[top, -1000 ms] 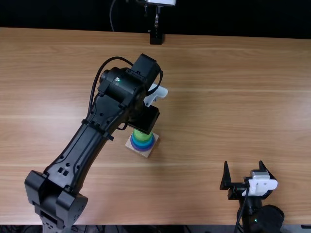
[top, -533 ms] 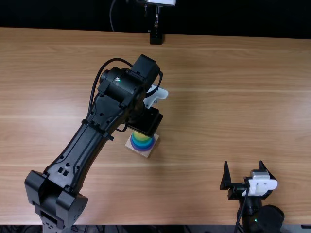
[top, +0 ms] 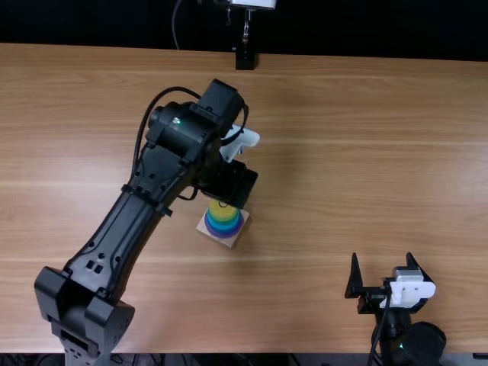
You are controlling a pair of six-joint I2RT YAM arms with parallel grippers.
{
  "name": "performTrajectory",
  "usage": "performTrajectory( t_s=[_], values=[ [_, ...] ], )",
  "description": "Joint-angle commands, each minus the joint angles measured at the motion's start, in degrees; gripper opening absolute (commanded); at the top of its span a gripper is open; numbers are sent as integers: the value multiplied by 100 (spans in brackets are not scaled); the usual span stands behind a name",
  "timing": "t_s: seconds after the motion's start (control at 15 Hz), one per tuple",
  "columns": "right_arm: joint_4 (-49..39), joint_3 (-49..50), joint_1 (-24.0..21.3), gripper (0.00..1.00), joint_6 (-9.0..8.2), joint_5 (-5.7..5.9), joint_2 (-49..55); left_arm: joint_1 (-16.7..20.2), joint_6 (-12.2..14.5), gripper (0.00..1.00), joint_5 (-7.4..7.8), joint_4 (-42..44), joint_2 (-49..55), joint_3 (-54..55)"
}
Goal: Build the Hanoi tower: stack the rings onto the peg from bottom to top in this color order: purple, dark blue, light blue, dark green, light green, yellow, orange.
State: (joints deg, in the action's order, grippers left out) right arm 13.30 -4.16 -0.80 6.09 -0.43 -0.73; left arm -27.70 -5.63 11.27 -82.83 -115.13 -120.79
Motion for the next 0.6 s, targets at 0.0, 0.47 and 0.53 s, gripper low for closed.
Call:
performTrajectory(
  t_s=[0.0, 0.47, 0.53],
  values=[
    [427, 328, -61, 100, 14, 64, 73, 239, -38, 100, 55, 214, -1, -41],
    [416, 328, -61, 100, 14, 64, 73, 1153, -17, 100, -61, 2134, 360, 794],
    [427, 328, -61, 100, 14, 64, 73, 1250, 46, 100, -135, 2134, 360, 935]
  ],
)
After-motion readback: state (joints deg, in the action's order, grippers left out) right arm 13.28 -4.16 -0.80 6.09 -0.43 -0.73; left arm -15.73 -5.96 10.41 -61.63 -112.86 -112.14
